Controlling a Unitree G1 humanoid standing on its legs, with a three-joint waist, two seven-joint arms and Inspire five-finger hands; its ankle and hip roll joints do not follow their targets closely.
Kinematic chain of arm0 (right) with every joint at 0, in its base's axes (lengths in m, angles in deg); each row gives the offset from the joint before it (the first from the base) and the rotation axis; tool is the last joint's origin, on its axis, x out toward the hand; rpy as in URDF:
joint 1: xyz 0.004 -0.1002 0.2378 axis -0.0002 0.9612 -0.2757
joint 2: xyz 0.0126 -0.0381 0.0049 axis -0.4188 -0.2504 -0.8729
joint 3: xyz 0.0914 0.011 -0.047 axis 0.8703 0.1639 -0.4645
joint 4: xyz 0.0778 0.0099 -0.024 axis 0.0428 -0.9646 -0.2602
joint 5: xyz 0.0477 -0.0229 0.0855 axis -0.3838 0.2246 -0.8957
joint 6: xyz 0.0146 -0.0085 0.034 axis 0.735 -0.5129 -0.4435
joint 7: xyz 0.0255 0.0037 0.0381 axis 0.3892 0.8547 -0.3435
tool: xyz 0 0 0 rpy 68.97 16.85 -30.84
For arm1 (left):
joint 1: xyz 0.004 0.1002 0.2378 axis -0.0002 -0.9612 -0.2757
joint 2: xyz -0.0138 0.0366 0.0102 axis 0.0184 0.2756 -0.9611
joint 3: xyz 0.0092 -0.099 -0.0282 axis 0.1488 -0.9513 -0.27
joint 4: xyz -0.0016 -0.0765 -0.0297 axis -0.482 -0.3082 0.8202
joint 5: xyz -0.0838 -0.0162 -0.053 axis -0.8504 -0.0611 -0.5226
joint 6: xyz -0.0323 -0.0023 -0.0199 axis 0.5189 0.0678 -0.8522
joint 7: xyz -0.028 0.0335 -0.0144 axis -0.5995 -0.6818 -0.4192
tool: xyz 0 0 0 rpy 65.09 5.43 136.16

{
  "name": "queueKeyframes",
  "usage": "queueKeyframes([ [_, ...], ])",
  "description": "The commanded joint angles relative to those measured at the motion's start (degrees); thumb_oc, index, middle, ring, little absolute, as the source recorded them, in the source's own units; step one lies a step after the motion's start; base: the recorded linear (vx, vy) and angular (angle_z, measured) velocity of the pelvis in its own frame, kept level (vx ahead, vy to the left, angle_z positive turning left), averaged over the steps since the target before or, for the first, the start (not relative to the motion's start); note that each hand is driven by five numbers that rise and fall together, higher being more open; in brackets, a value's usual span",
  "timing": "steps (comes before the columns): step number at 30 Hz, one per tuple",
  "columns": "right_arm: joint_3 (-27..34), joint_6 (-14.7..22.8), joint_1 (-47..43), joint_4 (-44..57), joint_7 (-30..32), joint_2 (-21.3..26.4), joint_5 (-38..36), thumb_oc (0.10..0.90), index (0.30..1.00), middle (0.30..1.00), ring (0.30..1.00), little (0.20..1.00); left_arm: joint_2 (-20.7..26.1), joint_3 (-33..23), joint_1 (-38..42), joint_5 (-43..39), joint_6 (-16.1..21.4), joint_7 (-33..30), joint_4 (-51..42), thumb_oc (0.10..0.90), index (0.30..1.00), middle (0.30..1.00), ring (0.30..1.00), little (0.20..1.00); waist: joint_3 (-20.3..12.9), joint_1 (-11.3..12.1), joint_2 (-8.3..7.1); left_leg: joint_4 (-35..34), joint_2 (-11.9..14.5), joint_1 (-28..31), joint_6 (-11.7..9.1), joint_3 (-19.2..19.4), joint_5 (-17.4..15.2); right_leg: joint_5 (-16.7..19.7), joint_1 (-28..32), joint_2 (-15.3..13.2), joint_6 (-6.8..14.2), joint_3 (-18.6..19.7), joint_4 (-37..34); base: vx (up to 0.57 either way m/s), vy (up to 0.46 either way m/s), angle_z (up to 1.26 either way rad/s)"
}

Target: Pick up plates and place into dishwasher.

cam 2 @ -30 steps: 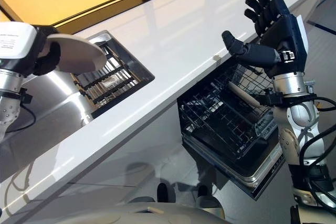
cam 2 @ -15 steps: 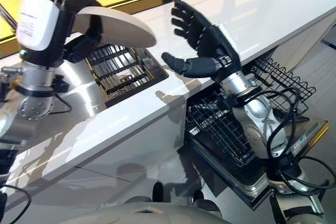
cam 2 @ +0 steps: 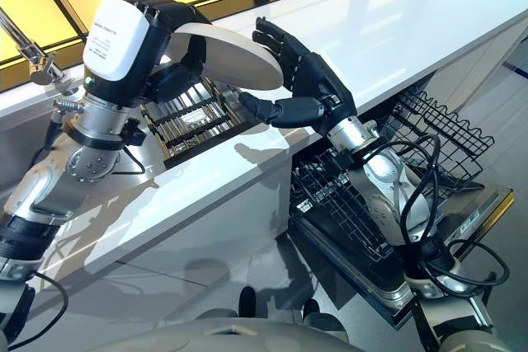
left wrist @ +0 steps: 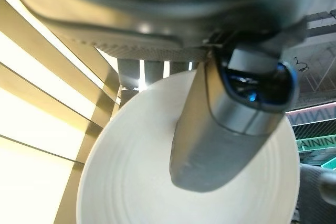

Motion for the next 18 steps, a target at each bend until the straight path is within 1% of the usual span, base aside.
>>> queueKeyframes([
  [1, -1.35, 4.97, -9.37, 3.80, 0.16, -3.69, 0.66, 0.800, 0.900, 0.900, 0.900, 0.900, -2.44, 0.37, 9.78, -4.78, 1.82, -0.95, -1.55, 0.100, 0.300, 0.300, 0.300, 0.200, -4.81, -0.18, -0.17, 0.11, -3.13, 3.72, 1.27, 0.99, -7.60, -1.81, -0.13, 3.82, -0.51, -1.71, 2.18, 0.00, 0.000, 0.00],
  [4, -1.40, 5.40, -9.51, 3.77, 0.76, -3.54, 1.99, 0.800, 0.900, 0.900, 0.900, 0.900, -2.88, 0.77, 9.71, -5.37, 2.37, -0.27, -1.76, 0.100, 0.300, 0.300, 0.300, 0.200, -4.78, -0.23, -0.19, 0.11, -3.11, 3.75, 1.32, 1.08, -7.62, -1.86, -0.11, 3.89, -0.55, -1.59, 2.17, 0.00, 0.000, 0.00],
  [7, -1.52, 6.40, -9.51, 3.48, 2.46, -3.60, 5.37, 0.800, 0.900, 0.900, 0.900, 0.900, -3.69, 1.40, 9.95, -6.52, 2.77, 0.85, -2.29, 0.100, 0.300, 0.300, 0.300, 0.200, -4.73, -0.35, -0.15, 0.11, -3.07, 3.83, 1.40, 1.11, -7.63, -1.92, -0.17, 4.03, -0.61, -1.31, 2.32, 0.00, 0.000, 0.00],
  [11, -1.29, 6.57, -9.63, 3.44, 3.04, -3.57, 6.25, 0.800, 0.900, 0.900, 0.900, 0.900, -4.41, 1.61, 10.18, -7.23, 2.43, 1.96, -3.08, 0.100, 0.300, 0.300, 0.300, 0.200, -4.67, -0.40, -0.10, 0.11, -3.05, 3.82, 1.41, 1.08, -7.69, -1.94, -0.08, 4.06, -0.60, -1.18, 2.21, 0.00, 0.000, 0.00],
  [12, -1.25, 6.82, -9.61, 3.44, 3.32, -3.53, 6.36, 0.473, 0.620, 0.620, 0.620, 0.573, -4.60, 1.66, 10.22, -7.36, 2.39, 2.29, -3.17, 0.100, 0.300, 0.300, 0.300, 0.200, -4.65, -0.41, -0.10, 0.11, -3.07, 3.80, 1.42, 1.04, -7.69, -1.93, -0.07, 4.08, -0.60, -1.12, 2.17, 0.00, 0.000, 0.00],
  [13, -1.24, 7.03, -9.56, 3.48, 3.52, -3.56, 6.33, 0.314, 0.484, 0.484, 0.484, 0.414, -4.70, 1.81, 10.25, -8.15, 2.36, 2.74, -3.24, 0.100, 0.300, 0.300, 0.300, 0.200, -4.62, -0.41, -0.07, 0.11, -3.09, 3.80, 1.44, 0.97, -7.69, -1.91, -0.04, 4.09, -0.62, -1.12, 2.14, 0.00, 0.000, 0.00],
  [14, -1.20, 7.15, -9.49, 3.55, 3.73, -3.55, 6.42, 0.114, 0.312, 0.312, 0.312, 0.214, -4.85, 1.88, 10.14, -8.41, 2.41, 3.02, -3.37, 0.100, 0.300, 0.300, 0.300, 0.200, -4.58, -0.41, -0.07, 0.11, -3.10, 3.83, 1.44, 0.94, -7.69, -1.89, -0.01, 4.08, -0.61, -1.13, 2.12, 0.00, 0.000, 0.00],
  [15, -1.01, 7.57, -9.31, 3.65, 3.94, -3.44, 6.69, 0.100, 0.300, 0.300, 0.300, 0.200, -4.99, 1.92, 9.97, -8.45, 2.41, 3.27, -3.59, 0.100, 0.300, 0.300, 0.300, 0.200, -4.51, -0.43, -0.05, 0.11, -3.12, 3.85, 1.45, 0.87, -7.69, -1.86, 0.00, 4.10, -0.59, -1.14, 2.11, 0.00, 0.000, 0.00],
  [18, -0.81, 7.53, -9.61, 3.77, 4.48, -3.68, 6.74, 0.100, 0.300, 0.300, 0.300, 0.200, -5.55, 2.03, 9.85, -10.75, 2.63, 4.63, -3.86, 0.100, 0.300, 0.300, 0.300, 0.200, -4.51, -0.32, -0.03, 0.11, -3.12, 3.84, 1.44, 0.81, -7.69, -1.86, 0.08, 4.03, -0.55, -1.25, 2.02, 0.00, 0.000, 0.00],
])
